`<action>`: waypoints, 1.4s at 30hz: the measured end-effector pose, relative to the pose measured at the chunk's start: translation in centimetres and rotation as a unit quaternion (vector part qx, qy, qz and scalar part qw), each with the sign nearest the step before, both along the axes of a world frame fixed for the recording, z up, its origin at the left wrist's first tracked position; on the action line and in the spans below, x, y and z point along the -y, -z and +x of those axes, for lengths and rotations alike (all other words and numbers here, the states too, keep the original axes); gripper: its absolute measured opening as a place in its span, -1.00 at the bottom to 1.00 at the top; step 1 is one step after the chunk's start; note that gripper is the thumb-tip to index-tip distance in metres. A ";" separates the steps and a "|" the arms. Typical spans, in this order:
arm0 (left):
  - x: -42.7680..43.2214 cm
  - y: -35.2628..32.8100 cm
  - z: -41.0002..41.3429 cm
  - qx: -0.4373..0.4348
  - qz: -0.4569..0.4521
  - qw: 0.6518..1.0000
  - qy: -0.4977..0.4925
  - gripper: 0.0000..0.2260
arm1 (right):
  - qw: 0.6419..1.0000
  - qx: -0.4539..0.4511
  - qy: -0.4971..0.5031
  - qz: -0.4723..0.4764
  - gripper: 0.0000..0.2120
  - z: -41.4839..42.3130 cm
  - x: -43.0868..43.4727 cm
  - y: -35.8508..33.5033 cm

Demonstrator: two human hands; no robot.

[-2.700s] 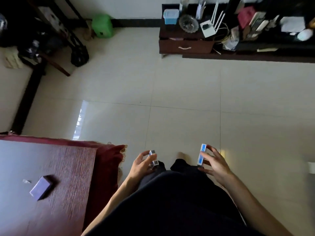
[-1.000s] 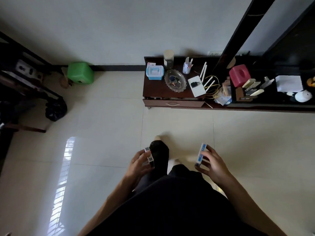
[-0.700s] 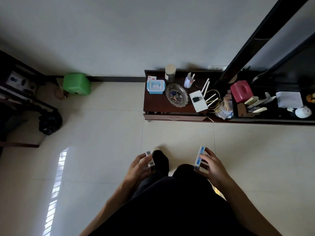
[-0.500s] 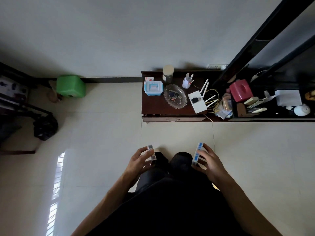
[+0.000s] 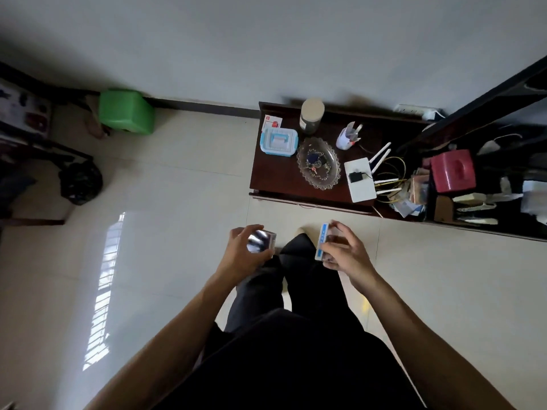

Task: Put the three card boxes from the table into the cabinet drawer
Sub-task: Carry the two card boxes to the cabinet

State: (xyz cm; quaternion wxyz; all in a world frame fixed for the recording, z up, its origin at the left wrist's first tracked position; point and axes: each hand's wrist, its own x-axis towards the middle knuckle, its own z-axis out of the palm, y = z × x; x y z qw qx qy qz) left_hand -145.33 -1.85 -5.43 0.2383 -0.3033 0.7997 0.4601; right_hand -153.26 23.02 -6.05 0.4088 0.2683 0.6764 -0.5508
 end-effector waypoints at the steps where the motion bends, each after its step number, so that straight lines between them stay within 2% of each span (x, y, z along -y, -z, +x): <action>1: 0.1 1.0 -0.8 -0.003 -0.021 1.000 0.018 -0.46 | 0.999 -0.016 -0.034 0.015 -0.43 -1.2 0.4 0.9; 4: 0.5 4.5 -3.9 -0.031 -0.072 0.994 0.074 -0.43 | 0.987 -0.062 -0.130 0.072 -0.40 -5.0 1.7 4.5; 7: 0.9 7.9 -7.5 -0.039 -0.085 0.990 0.109 -0.30 | 0.965 -0.105 -0.208 0.121 -0.36 -8.2 3.5 8.7; 13: 2.9 20.5 -13.5 -0.015 -0.129 0.981 0.143 -0.09 | 0.942 -0.150 -0.261 0.148 -0.30 -12.3 9.0 21.4; 19: 6.0 35.1 -16.9 -0.035 -0.184 0.963 0.194 -0.10 | 0.912 -0.216 -0.293 0.188 -0.31 -15.9 14.0 34.9; 25: 9.2 46.6 -19.1 -0.023 -0.205 0.948 0.243 -0.12 | 0.875 -0.232 -0.351 0.241 -0.36 -18.2 18.4 45.7; 31: 10.0 51.5 -20.4 -0.055 -0.215 0.934 0.278 -0.11 | 0.827 -0.280 -0.391 0.292 -0.36 -19.2 20.0 50.5; 39: 10.0 53.4 -20.6 -0.086 -0.242 0.922 0.289 -0.11 | 0.824 -0.290 -0.381 0.304 -0.31 -18.8 19.9 52.4; 42: 9.7 52.6 -20.4 -0.069 -0.257 0.915 0.303 -0.05 | 0.830 -0.284 -0.381 0.293 -0.25 -18.4 19.6 51.6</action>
